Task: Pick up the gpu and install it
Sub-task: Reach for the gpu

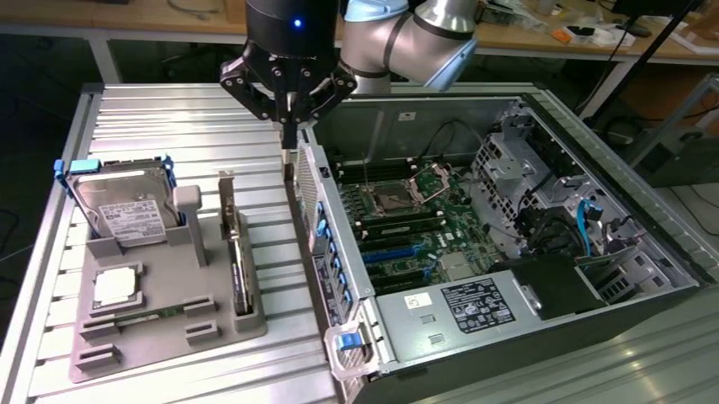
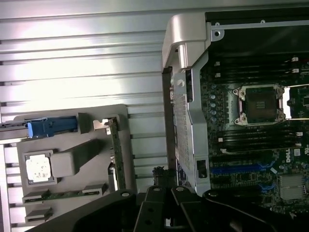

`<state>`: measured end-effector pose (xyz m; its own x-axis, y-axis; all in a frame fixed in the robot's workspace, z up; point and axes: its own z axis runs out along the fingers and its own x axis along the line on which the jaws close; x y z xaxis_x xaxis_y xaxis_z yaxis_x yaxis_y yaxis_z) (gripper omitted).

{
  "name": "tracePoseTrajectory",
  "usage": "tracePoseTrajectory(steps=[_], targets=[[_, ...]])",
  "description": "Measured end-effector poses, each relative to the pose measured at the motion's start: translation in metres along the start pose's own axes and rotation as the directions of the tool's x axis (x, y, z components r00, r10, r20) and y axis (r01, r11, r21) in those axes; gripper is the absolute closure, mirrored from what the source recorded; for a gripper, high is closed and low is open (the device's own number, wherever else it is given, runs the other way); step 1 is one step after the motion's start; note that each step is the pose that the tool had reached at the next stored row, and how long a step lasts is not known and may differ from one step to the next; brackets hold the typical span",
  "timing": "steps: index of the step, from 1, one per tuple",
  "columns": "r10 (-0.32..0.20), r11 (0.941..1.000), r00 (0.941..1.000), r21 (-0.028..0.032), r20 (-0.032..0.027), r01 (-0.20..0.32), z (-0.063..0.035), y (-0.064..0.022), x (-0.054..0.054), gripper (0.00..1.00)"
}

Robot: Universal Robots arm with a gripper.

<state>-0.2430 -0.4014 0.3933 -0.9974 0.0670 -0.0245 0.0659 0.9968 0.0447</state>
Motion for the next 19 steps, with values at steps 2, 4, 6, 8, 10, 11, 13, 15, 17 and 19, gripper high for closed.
tracePoseTrajectory(steps=[2,4,6,8,10,11,13,15,17,19], targets=[[0.0,1.0,1.0,0.0001,-0.0001,0.0,-0.0001,-0.0001,0.002,0.89],[0.0,1.0,1.0,0.0,-0.0001,0.0,-0.0001,-0.0003,0.004,0.89],[0.0,1.0,1.0,0.0001,-0.0001,0.0,-0.0002,-0.0005,0.006,0.89],[-0.001,1.0,1.0,0.0001,-0.0001,0.001,-0.0003,-0.0006,0.008,0.89],[-0.001,1.0,1.0,0.0001,-0.0001,0.001,-0.0003,-0.0008,0.01,0.89],[-0.001,1.0,1.0,0.0001,-0.0001,0.001,-0.0004,-0.0009,0.011,0.89],[-0.001,1.0,1.0,0.0,-0.0001,0.001,-0.0004,-0.0011,0.014,0.89],[-0.001,1.0,1.0,0.0,-0.0001,0.001,-0.0005,-0.0012,0.016,0.89],[-0.001,1.0,1.0,0.0001,-0.0001,0.001,-0.0005,-0.0014,0.018,0.89],[-0.001,1.0,1.0,0.0,-0.0002,0.001,-0.0006,-0.0015,0.02,0.89]])
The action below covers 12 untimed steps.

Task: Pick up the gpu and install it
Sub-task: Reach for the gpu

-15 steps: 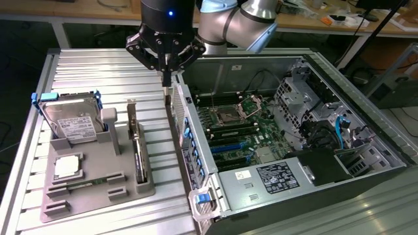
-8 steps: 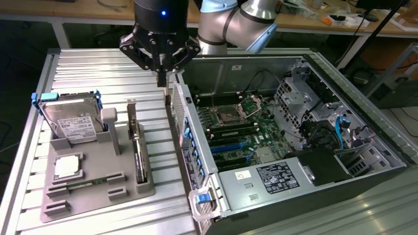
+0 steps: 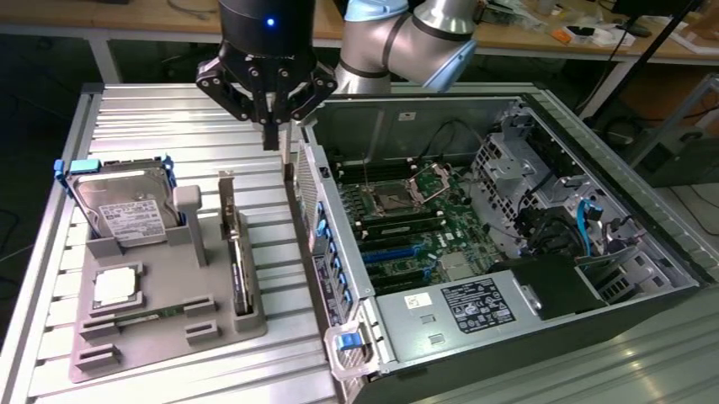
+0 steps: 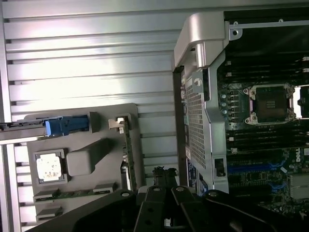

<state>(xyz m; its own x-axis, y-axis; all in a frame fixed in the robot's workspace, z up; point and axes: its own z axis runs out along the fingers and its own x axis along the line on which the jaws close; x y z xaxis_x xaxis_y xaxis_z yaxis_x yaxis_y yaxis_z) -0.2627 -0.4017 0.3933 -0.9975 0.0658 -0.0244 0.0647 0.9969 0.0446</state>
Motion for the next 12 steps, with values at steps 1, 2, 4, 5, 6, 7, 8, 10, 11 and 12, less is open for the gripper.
tracePoseTrajectory(steps=[1,2,4,5,6,7,8,10,11,12], targets=[[0.0,1.0,1.0,0.0,0.0,0.0,0.0,-0.0001,0.001,0.89],[0.0,1.0,1.0,0.0,0.0,0.0,0.0,-0.0002,0.002,0.89],[0.0,1.0,1.0,0.0,0.0,0.0,-0.0001,-0.0003,0.004,0.89],[0.0,1.0,1.0,0.0,0.0,0.0,-0.0001,-0.0004,0.005,0.89],[0.0,1.0,1.0,0.0,0.0001,0.0,-0.0001,-0.0004,0.006,0.89],[0.0,1.0,1.0,0.0,0.0,0.0,-0.0002,-0.0005,0.007,0.89],[0.0,1.0,1.0,0.0,0.0,0.0,-0.0002,-0.0006,0.008,0.89],[0.0,1.0,1.0,0.0,0.0,0.0,-0.0003,-0.0007,0.01,0.89],[0.0,1.0,1.0,0.0,0.0,0.0,-0.0003,-0.0008,0.011,0.89],[-0.001,1.0,1.0,0.0,0.0,0.001,-0.0003,-0.0009,0.012,0.89]])
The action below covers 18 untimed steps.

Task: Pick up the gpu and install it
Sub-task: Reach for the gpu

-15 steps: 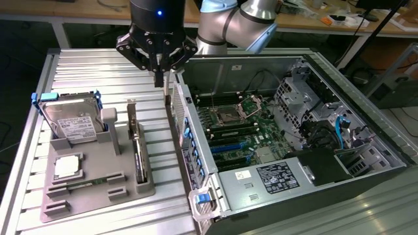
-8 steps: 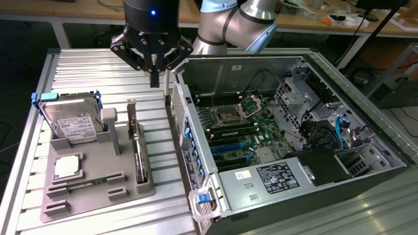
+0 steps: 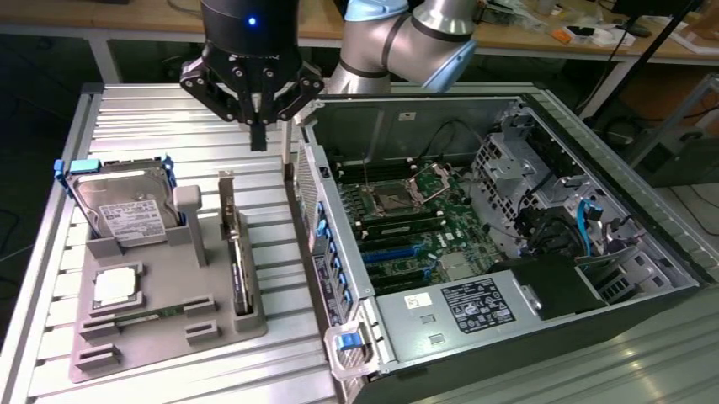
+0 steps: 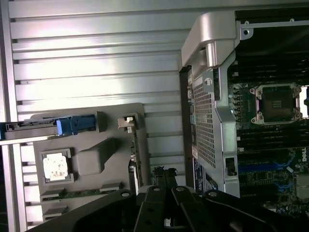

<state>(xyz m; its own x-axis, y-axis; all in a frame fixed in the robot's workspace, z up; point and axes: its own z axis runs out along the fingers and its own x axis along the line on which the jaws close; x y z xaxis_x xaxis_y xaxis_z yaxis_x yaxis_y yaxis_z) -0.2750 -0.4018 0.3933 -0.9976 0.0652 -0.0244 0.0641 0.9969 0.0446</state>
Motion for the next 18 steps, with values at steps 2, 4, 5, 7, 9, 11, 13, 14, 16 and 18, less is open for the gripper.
tracePoseTrajectory(steps=[2,4,5,7,9,11,13,14,16,18], targets=[[0.0,1.0,1.0,0.0,-0.0001,0.0,-0.0001,-0.0001,0.002,0.89],[0.0,1.0,1.0,0.0,0.0,0.0,-0.0001,-0.0003,0.004,0.89],[0.0,1.0,1.0,0.0,0.0,0.0,-0.0001,-0.0004,0.005,0.89],[0.0,1.0,1.0,-0.0001,0.0,0.0,-0.0002,-0.0005,0.007,0.89],[0.0,1.0,1.0,0.0,0.0,0.0,-0.0002,-0.0007,0.008,0.89],[-0.001,1.0,1.0,0.0,0.0,0.001,-0.0003,-0.0008,0.01,0.89],[-0.001,1.0,1.0,0.0,0.0,0.001,-0.0003,-0.001,0.012,0.89],[-0.001,1.0,1.0,-0.0001,0.0,0.001,-0.0003,-0.001,0.013,0.89],[-0.001,1.0,1.0,-0.0001,0.0,0.001,-0.0004,-0.0012,0.015,0.89],[-0.001,1.0,1.0,-0.0001,0.0,0.001,-0.0005,-0.0014,0.017,0.89]])
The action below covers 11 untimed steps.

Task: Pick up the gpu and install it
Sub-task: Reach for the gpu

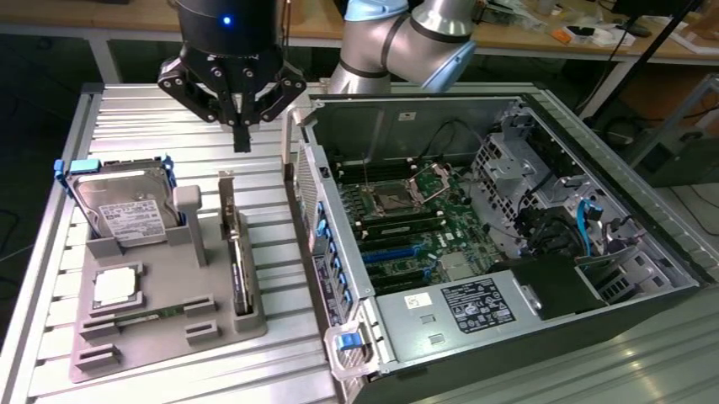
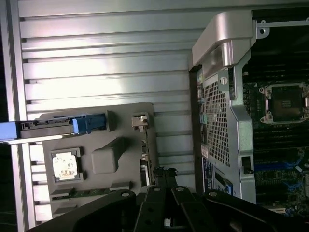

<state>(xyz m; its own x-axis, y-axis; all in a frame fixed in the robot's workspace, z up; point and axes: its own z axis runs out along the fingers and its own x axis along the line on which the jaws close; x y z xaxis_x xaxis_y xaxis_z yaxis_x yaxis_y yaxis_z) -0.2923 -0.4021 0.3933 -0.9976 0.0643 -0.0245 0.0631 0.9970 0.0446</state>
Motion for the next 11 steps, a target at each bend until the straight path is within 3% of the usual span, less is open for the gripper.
tracePoseTrajectory(steps=[11], targets=[[-0.001,1.0,1.0,0.0,-0.0001,0.001,-0.0004,-0.0011,0.012,0.89]])
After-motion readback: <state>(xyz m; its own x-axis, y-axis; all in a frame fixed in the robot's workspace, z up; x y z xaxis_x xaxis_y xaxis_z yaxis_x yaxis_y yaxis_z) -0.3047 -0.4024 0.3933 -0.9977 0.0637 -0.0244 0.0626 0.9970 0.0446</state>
